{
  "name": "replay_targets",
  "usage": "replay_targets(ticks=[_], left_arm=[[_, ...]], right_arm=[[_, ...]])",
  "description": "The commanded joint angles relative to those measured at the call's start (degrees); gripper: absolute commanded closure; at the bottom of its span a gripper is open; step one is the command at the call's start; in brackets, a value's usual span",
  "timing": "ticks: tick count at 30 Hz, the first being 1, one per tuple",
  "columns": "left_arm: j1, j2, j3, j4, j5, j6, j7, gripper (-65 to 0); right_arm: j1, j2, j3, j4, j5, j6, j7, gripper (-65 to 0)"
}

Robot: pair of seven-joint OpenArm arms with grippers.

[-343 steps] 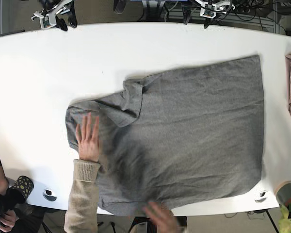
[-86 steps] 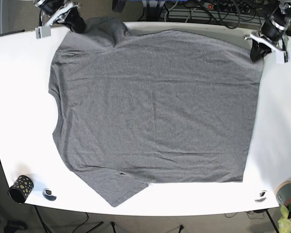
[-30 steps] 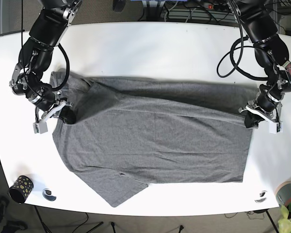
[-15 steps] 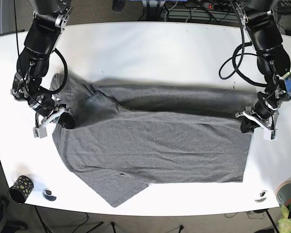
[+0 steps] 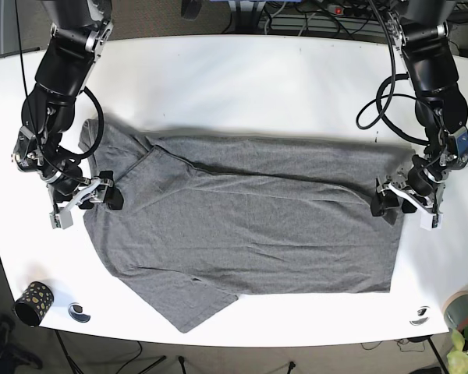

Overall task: Fold the T-shirt properly
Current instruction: 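Lift the hem with both grippers and fold it toward the collar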

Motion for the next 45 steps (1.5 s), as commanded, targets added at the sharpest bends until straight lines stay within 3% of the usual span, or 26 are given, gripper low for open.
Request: replay_targets(ticks=[1, 10, 13, 23, 30, 36, 40, 45], left_arm=[[-1.14, -1.01, -0.15, 1.76, -1.09, -0.6, -1.06, -51.0], [8.27, -3.03, -0.06, 13.37, -1.0, -0.25, -1.24, -51.0], [10.9, -3.73, -0.06, 14.78, 1.46, -0.25, -1.41, -51.0], [13.81, -2.15, -0.15, 11.61, 12.27, -0.42, -9.76, -51.0], [13.19, -2.15, -0.15, 6.34, 12.45, -0.6, -9.94, -51.0], [13.19, -2.15, -0.06, 5.9, 12.71, -0.6, -9.94, -49.9], [13.19, -2.15, -0.06, 5.9, 12.8, -0.6, -9.94, -35.3], [13.54, -2.15, -0.06, 5.9, 12.8, -0.6, -9.94, -5.4]], right_arm=[[0.25, 2.09, 0.39, 3.08, 0.97, 0.21, 1.0, -50.3], [-13.56, 2.36, 0.39, 21.01, 0.97, -0.06, 0.92, -42.6], [-18.65, 2.18, 0.39, 25.14, 0.88, -0.14, 0.92, -41.4], [-25.25, 2.0, 0.48, 25.58, 0.26, -0.23, 1.18, -41.5], [-25.07, 1.39, 0.48, 25.23, -6.68, 0.12, 2.06, -41.5], [-23.67, 0.33, 0.48, 19.43, -7.21, 0.21, 2.15, -41.5], [-23.58, 0.25, 0.48, 18.81, -7.21, 0.21, 2.24, -36.1], [-23.31, -0.72, 0.48, 18.99, -7.21, 0.21, 2.24, -17.3]])
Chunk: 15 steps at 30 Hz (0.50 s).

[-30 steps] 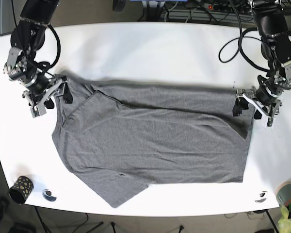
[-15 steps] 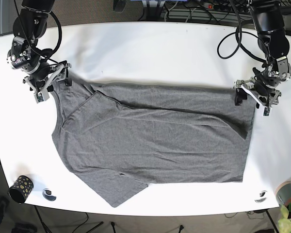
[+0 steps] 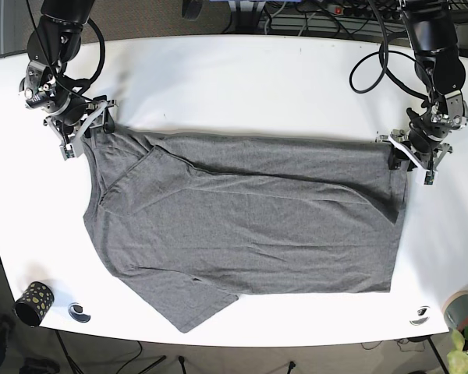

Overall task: Fold the T-shirt properly
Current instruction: 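Lift the hem with both grippers and fold it toward the collar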

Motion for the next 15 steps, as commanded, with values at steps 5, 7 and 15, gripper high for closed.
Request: replay_targets(ticks=[5, 7, 15], left_arm=[[-0.31, -0.91, -0.31, 0.96, -0.27, -0.14, -0.63, 0.0], [-0.23, -0.99, -0.48, 0.87, -0.27, -0.14, -0.54, 0.0], [2.94, -1.52, -0.57, 3.16, -0.36, -0.23, -0.45, 0.0]], right_arm=[[0.66, 0.66, 0.29, 1.2, 0.49, 0.03, 0.99, -2.4], [0.66, 0.74, 0.29, 1.11, 0.31, 0.03, 0.99, -0.2], [0.14, 3.82, 0.29, 1.2, 0.49, 0.03, 0.9, 0.0]])
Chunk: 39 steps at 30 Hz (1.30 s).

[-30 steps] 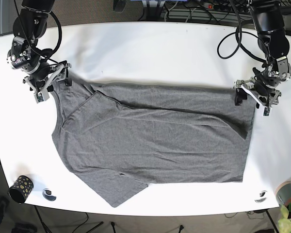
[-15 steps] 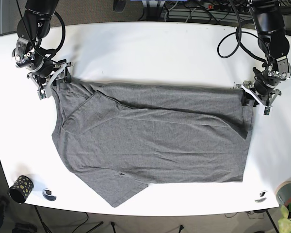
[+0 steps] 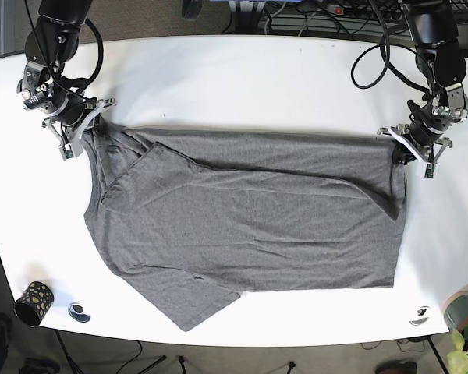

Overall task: Fold the T-shirt properly
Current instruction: 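Lift the hem with both grippers and fold it toward the collar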

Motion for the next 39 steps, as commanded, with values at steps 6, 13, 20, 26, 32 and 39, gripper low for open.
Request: replay_targets(ticks=[6, 13, 20, 26, 32, 39], left_arm=[[1.04, -2.47, -0.33, 1.85, 0.47, -0.01, 0.57, 0.0], [3.86, -2.82, -0.42, 4.05, 0.47, -0.01, 0.66, 0.0], [8.6, -3.44, -0.42, 9.94, 0.38, -0.01, 0.66, 0.0], [10.54, -3.44, -0.42, 11.43, 0.38, -0.01, 0.66, 0.0], [10.54, -3.35, -2.09, 11.43, 0.47, -0.01, 0.75, 0.0], [10.54, -3.35, -2.26, 11.43, 0.47, -0.01, 2.42, 0.0]], right_arm=[[0.44, 4.71, 0.46, 1.15, 0.25, -0.1, 0.44, 0.0], [0.44, 5.68, 3.36, 1.07, 0.07, 3.6, 0.44, -21.6], [-0.35, 5.24, 6.88, 0.8, -0.11, 3.99, -0.18, -17.6], [-0.79, 5.06, 6.97, 0.54, 0.25, 3.99, -0.35, -22.5], [-0.79, 3.66, 6.97, 1.51, 0.33, 3.99, -0.44, -23.1], [-4.66, 2.69, 6.97, 9.86, 3.59, 3.99, -0.44, -27.6]])
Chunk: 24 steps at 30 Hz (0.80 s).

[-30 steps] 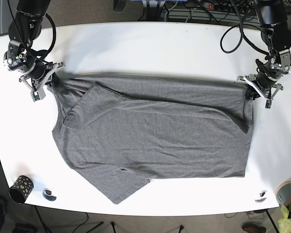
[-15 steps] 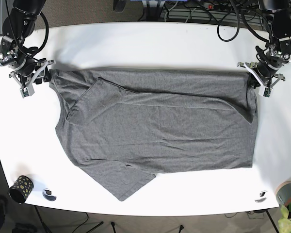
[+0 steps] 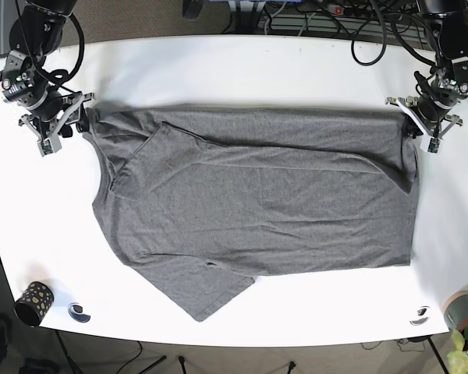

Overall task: Fold the T-shirt properly
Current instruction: 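Lift the hem with both grippers and fold it toward the collar, then lower the folded hem onto the collar and open both grippers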

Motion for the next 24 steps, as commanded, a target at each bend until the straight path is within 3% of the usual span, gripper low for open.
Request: replay_targets(ticks=[1, 4, 7, 10, 18, 24], left_arm=[[-0.35, -1.05, -0.45, 1.14, -0.36, 0.16, -0.49, 0.0], [-0.35, -1.05, -0.45, 1.14, -0.36, 0.16, -0.49, 0.0], [-0.35, -1.05, -0.45, 1.14, -0.36, 0.16, -0.49, 0.0], [-0.35, -1.05, -0.45, 1.14, -0.36, 0.16, -0.49, 0.0], [-0.35, -1.05, -0.36, 0.87, -0.36, 0.16, -0.49, 0.0], [-0.26, -1.05, -0.45, 0.87, -0.36, -0.63, -0.49, 0.0]], right_arm=[[-0.42, 0.9, 0.43, 2.82, 3.88, 0.1, 0.48, -31.9], [-0.42, 0.9, 0.43, 2.82, 6.43, 0.1, -1.81, -43.9], [-0.33, 0.37, 0.17, 2.65, 6.96, 0.1, -2.6, -46.6], [0.29, -1.57, 0.08, 0.45, 5.81, 0.1, -2.51, -41.4], [5.38, -2.8, 0.26, -9.13, 0.71, 0.1, -2.16, -30.1], [5.38, -2.71, 0.34, -7.11, 1.07, 0.1, -1.9, -13.6]])
